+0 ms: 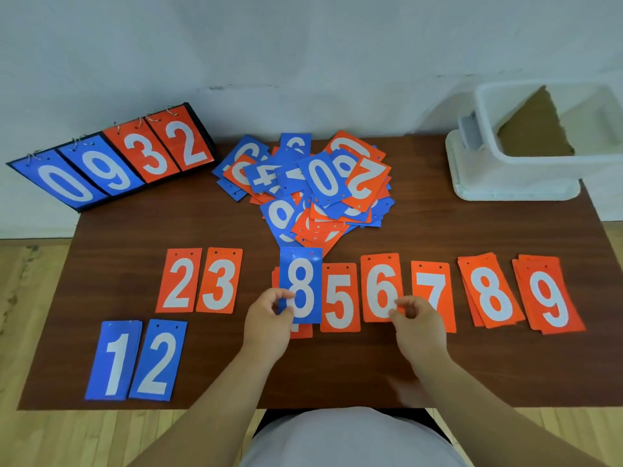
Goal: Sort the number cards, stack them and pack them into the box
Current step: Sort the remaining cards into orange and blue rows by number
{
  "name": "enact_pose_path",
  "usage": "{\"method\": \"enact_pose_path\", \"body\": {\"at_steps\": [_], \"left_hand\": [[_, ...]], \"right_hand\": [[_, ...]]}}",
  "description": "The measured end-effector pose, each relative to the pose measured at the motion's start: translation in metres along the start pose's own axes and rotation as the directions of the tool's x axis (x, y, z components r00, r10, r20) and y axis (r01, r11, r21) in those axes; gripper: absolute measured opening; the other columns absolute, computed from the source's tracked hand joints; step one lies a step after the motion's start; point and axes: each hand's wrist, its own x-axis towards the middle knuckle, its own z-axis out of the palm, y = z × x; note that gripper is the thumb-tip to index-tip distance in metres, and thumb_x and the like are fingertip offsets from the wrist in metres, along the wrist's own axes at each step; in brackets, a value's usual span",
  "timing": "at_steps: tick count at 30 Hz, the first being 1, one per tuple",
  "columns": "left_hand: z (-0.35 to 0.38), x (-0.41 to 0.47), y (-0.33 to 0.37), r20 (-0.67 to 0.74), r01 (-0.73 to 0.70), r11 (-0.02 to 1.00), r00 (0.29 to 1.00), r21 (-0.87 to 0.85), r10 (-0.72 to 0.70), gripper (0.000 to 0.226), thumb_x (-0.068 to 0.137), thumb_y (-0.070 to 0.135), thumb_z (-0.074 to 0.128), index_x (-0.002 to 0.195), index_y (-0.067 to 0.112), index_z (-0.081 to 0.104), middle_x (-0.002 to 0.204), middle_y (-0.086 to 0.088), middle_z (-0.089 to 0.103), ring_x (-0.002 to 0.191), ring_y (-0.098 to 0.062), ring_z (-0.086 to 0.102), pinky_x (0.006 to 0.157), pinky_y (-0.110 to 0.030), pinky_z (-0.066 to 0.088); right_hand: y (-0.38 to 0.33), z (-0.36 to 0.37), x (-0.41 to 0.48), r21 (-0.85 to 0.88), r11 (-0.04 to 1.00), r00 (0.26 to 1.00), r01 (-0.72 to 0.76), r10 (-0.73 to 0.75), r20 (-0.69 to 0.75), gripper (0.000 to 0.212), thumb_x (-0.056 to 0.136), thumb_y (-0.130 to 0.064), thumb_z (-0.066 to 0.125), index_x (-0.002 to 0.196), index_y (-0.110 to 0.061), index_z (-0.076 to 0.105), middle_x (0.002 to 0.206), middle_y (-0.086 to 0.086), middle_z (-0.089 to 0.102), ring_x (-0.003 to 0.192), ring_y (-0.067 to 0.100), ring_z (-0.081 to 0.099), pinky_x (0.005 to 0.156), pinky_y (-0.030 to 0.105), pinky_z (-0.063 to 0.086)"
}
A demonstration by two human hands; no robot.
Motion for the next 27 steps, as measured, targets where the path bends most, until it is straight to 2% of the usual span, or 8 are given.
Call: {"method": "enact_pose_path", "body": {"at_steps": [2, 5, 10, 13, 15, 20, 23, 27], "left_hand": [[0.004, -0.003, 0.000, 0.000, -0.009, 1.000, 1.000, 0.013, 0.009, 0.022, 0.095, 0.013, 0.069, 0.108, 0.028, 0.063, 0.121, 0.008, 0.057, 0.116, -0.011, 0.056, 0.058, -0.015, 0.056], [0.011, -0.008, 0.002, -0.007, -0.011, 1.000, 1.000, 0.021, 0.011, 0.023, 0.094, 0.014, 0.070, 0.113, 0.025, 0.063, 0.122, 0.007, 0.057, 0.113, -0.011, 0.055, 0.061, -0.017, 0.058], [0.020, -0.018, 0.007, -0.021, -0.020, 0.999, 1.000, 0.033, 0.021, 0.023, 0.094, 0.016, 0.072, 0.109, 0.029, 0.061, 0.122, 0.006, 0.059, 0.114, -0.013, 0.057, 0.062, -0.018, 0.059], [0.026, -0.025, 0.010, -0.050, -0.028, 0.999, 0.998, 0.043, 0.031, 0.023, 0.093, 0.017, 0.073, 0.103, 0.034, 0.060, 0.120, 0.007, 0.060, 0.114, -0.015, 0.060, 0.061, -0.017, 0.058], [0.030, -0.031, 0.013, -0.070, -0.020, 0.999, 0.997, 0.043, 0.023, 0.023, 0.093, 0.016, 0.073, 0.101, 0.035, 0.061, 0.118, 0.008, 0.060, 0.113, -0.015, 0.061, 0.062, -0.018, 0.058], [0.045, -0.051, 0.018, 0.048, -0.074, 0.997, 0.996, 0.035, 0.072, 0.023, 0.095, 0.013, 0.070, 0.102, 0.034, 0.064, 0.117, 0.012, 0.059, 0.110, -0.011, 0.060, 0.068, -0.022, 0.062], [0.066, -0.060, 0.028, 0.155, -0.141, 0.986, 0.980, 0.088, 0.126, 0.024, 0.094, 0.012, 0.071, 0.104, 0.033, 0.064, 0.114, 0.013, 0.060, 0.108, -0.008, 0.060, 0.066, -0.013, 0.056], [0.106, -0.066, 0.041, 0.316, -0.190, 0.973, 0.938, 0.128, 0.142, 0.029, 0.093, 0.012, 0.072, 0.104, 0.037, 0.063, 0.116, 0.008, 0.059, 0.107, -0.013, 0.062, 0.069, -0.018, 0.059]], "right_hand": [[0.006, -0.004, 0.001, -0.210, 0.977, 0.998, 0.039, -0.026, 0.066, 0.021, 0.097, -0.026, 0.066, 0.116, -0.023, 0.061, 0.104, -0.004, 0.064, 0.076, 0.007, 0.057, 0.057, 0.020, 0.045], [0.012, -0.010, 0.004, -0.422, 0.894, 0.985, 0.152, -0.100, 0.142, 0.029, 0.095, -0.034, 0.066, 0.122, -0.024, 0.060, 0.117, 0.001, 0.061, 0.084, 0.013, 0.058, 0.068, 0.021, 0.050], [0.001, -0.026, 0.011, -0.601, 0.766, 0.967, 0.228, -0.105, 0.234, 0.043, 0.093, -0.051, 0.062, 0.130, -0.028, 0.059, 0.123, -0.001, 0.062, 0.100, 0.019, 0.066, 0.081, 0.030, 0.057], [-0.016, -0.035, 0.017, -0.633, 0.728, 0.958, 0.262, -0.117, 0.261, 0.037, 0.094, -0.053, 0.058, 0.122, -0.028, 0.062, 0.114, -0.004, 0.066, 0.092, 0.014, 0.065, 0.078, 0.028, 0.057], [-0.031, -0.038, 0.021, -0.551, 0.781, 0.944, 0.293, -0.146, 0.295, 0.029, 0.094, -0.051, 0.060, 0.111, -0.028, 0.064, 0.109, -0.006, 0.067, 0.090, 0.012, 0.062, 0.077, 0.029, 0.056], [-0.056, -0.034, 0.019, -0.080, 0.967, 0.889, 0.243, -0.189, 0.416, 0.012, 0.090, -0.041, 0.071, 0.095, -0.036, 0.062, 0.107, -0.017, 0.062, 0.098, 0.011, 0.064, 0.085, 0.035, 0.057], [-0.049, -0.041, 0.021, 0.021, 0.971, 0.893, 0.237, -0.226, 0.390, 0.012, 0.092, -0.031, 0.072, 0.097, -0.035, 0.062, 0.109, -0.015, 0.065, 0.098, 0.012, 0.067, 0.084, 0.038, 0.061], [-0.024, -0.075, 0.031, 0.035, 0.977, 0.934, 0.209, -0.210, 0.290, 0.016, 0.094, -0.015, 0.070, 0.094, -0.030, 0.063, 0.099, -0.009, 0.065, 0.091, 0.012, 0.066, 0.076, 0.033, 0.061]]}}
